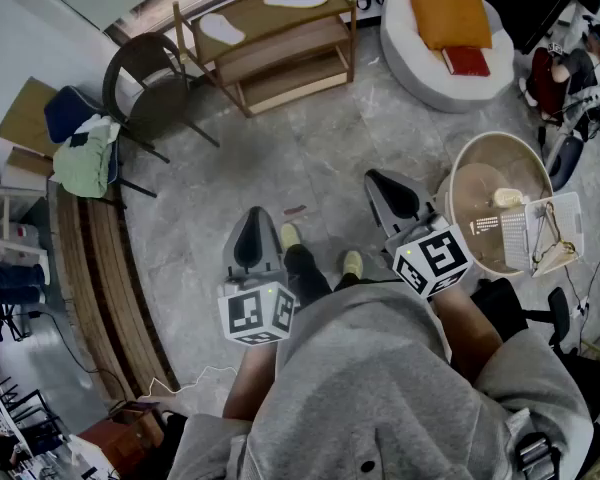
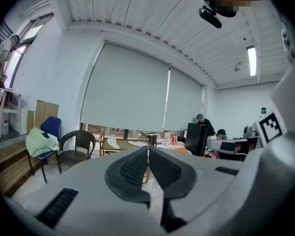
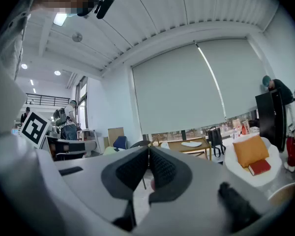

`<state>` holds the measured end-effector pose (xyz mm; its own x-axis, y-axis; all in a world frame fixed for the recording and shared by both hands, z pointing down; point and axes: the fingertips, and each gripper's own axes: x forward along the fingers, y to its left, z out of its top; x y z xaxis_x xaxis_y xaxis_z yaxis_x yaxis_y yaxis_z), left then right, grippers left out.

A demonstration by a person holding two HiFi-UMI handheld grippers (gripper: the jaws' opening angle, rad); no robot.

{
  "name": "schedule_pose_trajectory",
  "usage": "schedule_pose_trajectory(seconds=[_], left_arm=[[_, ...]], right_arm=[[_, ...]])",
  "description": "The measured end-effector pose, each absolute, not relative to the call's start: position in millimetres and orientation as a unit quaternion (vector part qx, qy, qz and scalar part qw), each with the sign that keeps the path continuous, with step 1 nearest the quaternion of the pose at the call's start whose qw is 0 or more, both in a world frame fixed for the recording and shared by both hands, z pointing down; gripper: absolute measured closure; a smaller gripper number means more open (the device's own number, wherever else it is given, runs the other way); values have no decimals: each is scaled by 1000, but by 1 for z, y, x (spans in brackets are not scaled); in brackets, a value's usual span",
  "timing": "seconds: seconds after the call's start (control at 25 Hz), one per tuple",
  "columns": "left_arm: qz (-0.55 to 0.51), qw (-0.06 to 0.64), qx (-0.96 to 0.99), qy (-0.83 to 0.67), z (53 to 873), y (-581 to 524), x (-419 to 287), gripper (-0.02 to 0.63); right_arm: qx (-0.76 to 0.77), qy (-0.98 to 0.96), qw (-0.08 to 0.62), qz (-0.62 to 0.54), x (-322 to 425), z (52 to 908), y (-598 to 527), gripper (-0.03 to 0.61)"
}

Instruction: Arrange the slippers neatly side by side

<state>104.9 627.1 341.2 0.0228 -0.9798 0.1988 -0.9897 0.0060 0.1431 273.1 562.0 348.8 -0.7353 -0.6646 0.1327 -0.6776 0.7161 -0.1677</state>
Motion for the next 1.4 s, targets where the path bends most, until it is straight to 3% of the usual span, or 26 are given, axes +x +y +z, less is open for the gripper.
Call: schedule_pose_trajectory(seconds=[1.4], left_arm=[[36,111,700,-705,344,541,74,591]], right_arm=[[362,-924,49,112,250,361,479,554]])
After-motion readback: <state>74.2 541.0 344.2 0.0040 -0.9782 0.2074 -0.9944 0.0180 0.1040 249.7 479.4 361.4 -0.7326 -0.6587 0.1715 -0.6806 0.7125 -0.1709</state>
